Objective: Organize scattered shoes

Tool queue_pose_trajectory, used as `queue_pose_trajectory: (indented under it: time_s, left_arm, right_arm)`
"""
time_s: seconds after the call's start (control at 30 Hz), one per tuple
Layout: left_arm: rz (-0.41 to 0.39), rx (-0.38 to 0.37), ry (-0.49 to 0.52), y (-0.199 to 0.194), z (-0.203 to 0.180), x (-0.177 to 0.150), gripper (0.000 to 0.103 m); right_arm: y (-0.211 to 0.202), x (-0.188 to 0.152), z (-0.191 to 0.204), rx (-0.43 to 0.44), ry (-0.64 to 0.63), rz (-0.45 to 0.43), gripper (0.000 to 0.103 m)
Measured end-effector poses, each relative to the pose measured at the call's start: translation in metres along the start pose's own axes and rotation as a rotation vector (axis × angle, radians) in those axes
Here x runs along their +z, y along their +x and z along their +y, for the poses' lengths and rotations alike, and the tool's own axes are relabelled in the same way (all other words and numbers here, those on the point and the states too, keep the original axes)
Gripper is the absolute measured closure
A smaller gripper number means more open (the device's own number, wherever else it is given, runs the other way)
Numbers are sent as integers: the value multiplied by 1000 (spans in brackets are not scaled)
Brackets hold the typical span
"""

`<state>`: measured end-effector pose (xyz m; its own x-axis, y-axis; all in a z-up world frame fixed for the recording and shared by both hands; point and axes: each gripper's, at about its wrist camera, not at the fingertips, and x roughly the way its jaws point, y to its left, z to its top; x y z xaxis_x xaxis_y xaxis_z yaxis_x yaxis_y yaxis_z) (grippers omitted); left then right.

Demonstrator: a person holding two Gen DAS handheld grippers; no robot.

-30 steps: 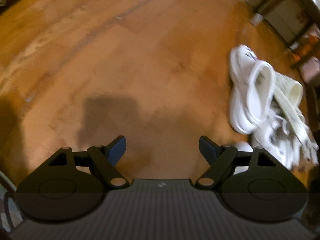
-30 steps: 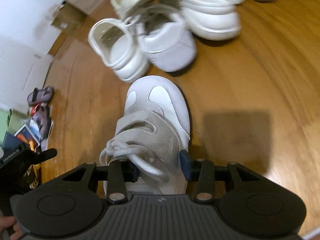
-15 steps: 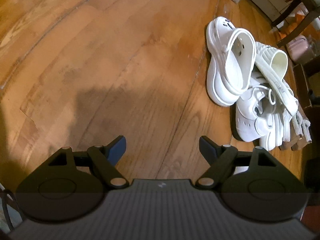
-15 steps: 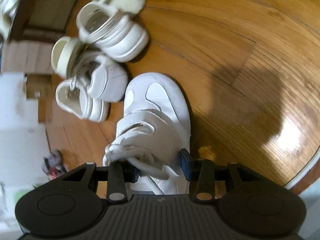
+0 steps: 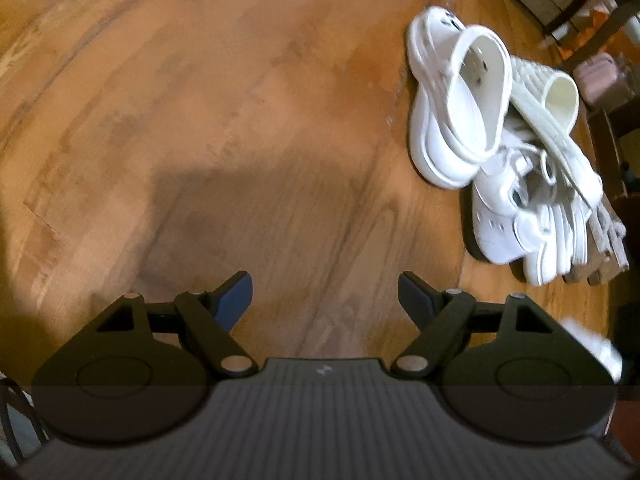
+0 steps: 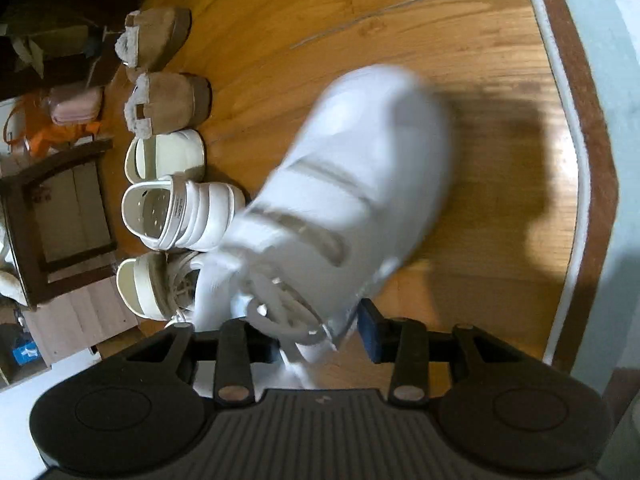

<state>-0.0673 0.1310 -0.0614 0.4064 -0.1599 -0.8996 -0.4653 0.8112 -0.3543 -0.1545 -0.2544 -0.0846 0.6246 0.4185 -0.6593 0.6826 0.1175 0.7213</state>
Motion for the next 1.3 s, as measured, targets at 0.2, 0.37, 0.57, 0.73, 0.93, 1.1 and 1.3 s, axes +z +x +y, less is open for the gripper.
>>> queue_pose_trajectory:
  time_s: [0.2,0.37,0.57,0.73,0.93,1.1,1.3]
  left_arm:
    - [134,-91,253,21,-46,-24,22]
    - [223,-181,310,32,-63,-45,21]
    - [229,-185,313,33,-69,-49,20]
    - [240,-157,294,37,-63,-48,20]
    - [242,-139,282,42,-62,-46,20]
    - [260,-124,287,48,-66,-48,20]
    - [271,-113,290,52,-67,-51,20]
  right_arm:
    - [-20,-8,48,-21,-587,-51,45]
    - [-25,-2,55,-130,-976,-112,31]
    - [3,-17,54,-231,-1352,-53,16]
    - [30,-30,54,-309,-1634,0,10]
    - [71,-22,55,-288,-1625,53,4]
    - [77,-13,52,-269,-1485,54,14]
    - [59,-4,50,-251,-1308,22,26]
